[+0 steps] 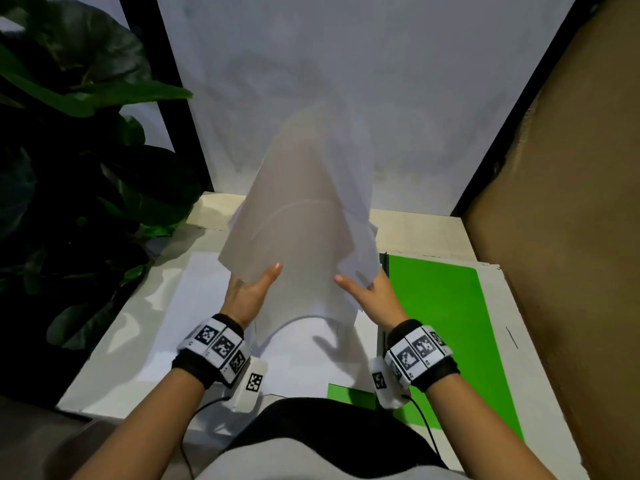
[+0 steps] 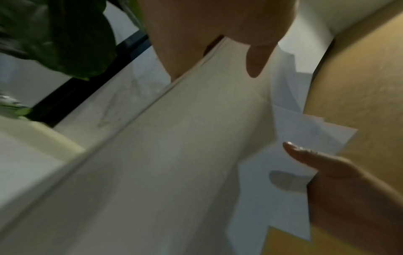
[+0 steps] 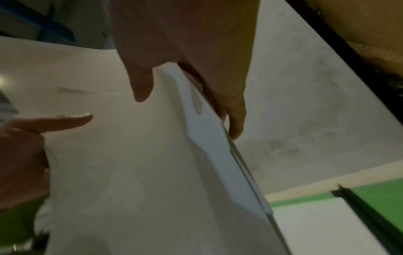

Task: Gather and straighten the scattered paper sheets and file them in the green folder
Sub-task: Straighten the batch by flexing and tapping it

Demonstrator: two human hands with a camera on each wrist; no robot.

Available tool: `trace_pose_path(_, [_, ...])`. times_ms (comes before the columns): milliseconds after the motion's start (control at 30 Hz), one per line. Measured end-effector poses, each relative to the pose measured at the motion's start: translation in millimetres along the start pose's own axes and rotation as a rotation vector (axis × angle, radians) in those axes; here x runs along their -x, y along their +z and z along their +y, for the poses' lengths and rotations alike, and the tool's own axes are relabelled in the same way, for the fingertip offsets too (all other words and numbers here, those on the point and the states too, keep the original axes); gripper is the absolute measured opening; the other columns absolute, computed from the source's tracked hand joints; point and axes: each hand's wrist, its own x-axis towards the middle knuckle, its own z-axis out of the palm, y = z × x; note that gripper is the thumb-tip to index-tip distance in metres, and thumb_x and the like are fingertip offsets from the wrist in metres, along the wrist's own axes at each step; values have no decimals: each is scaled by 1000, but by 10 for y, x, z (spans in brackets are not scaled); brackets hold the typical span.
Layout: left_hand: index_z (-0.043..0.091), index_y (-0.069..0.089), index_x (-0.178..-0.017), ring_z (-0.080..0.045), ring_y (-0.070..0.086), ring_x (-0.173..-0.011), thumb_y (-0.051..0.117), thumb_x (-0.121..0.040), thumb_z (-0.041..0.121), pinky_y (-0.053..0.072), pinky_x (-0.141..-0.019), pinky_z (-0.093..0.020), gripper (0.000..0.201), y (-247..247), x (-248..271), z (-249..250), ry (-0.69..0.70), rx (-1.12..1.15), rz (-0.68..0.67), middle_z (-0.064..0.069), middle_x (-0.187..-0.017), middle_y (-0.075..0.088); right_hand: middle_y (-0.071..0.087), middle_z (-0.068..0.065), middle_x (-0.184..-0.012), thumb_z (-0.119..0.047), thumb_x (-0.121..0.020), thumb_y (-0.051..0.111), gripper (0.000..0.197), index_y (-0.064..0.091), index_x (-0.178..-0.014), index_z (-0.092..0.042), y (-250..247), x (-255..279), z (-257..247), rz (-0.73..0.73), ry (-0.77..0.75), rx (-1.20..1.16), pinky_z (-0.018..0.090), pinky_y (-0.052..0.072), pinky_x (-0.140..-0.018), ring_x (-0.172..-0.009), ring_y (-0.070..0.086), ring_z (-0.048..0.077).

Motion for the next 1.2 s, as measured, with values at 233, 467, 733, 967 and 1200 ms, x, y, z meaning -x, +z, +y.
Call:
trace_pose_path(233, [3, 47, -128, -17, 47, -114, 53, -88, 30, 30, -94, -21, 48, 21, -104, -29, -109, -54, 137, -10, -129, 53, 54, -1, -106, -4, -90, 50, 31, 51, -120, -3, 27, -63, -236, 260, -20, -26, 22, 45, -85, -101, 53, 15])
trace_pose_path(467, [5, 48, -125, -15, 47, -109, 59, -84, 9, 33, -97, -24, 42, 33, -50, 23, 63, 22, 153, -2, -114, 51, 64, -7, -102, -7, -78, 67, 39, 55, -111, -23, -31, -117, -204, 193, -11, -308, 16, 51, -84, -90, 64, -3])
trace_pose_path(733, [3, 33, -128, -18, 47, -104, 59, -86, 19, 38, -92, -26, 52, 94, -106, 75, -48, 80, 176, -8, -116, 48, 64, -8, -88, -3, -83, 60, 23, 58, -99, -19, 30, -152, -221, 230, 52, -283, 29, 52, -81, -71, 64, -9])
trace_pose_path(967, [7, 41, -124, -20, 52, -103, 59, -84, 10, 43, -89, -27, 44, 58, -112, -1, 0, 95, 159, -9, -114, 52, 68, -13, -85, -5, -81, 64, 21, 61, -87, -25, 29, -94, -103, 219, 100, -318, 31, 53, -85, -75, 66, -4])
trace_pose_path(1200, [6, 33, -130, -15, 45, -106, 59, -85, 21, 33, -92, -22, 54, 66, -128, 11, -36, 137, 185, -1, -112, 45, 65, -11, -86, -1, -79, 64, 27, 59, -87, -27, 43, -78, -155, 232, 52, -291, 14, 52, -76, -72, 63, -9])
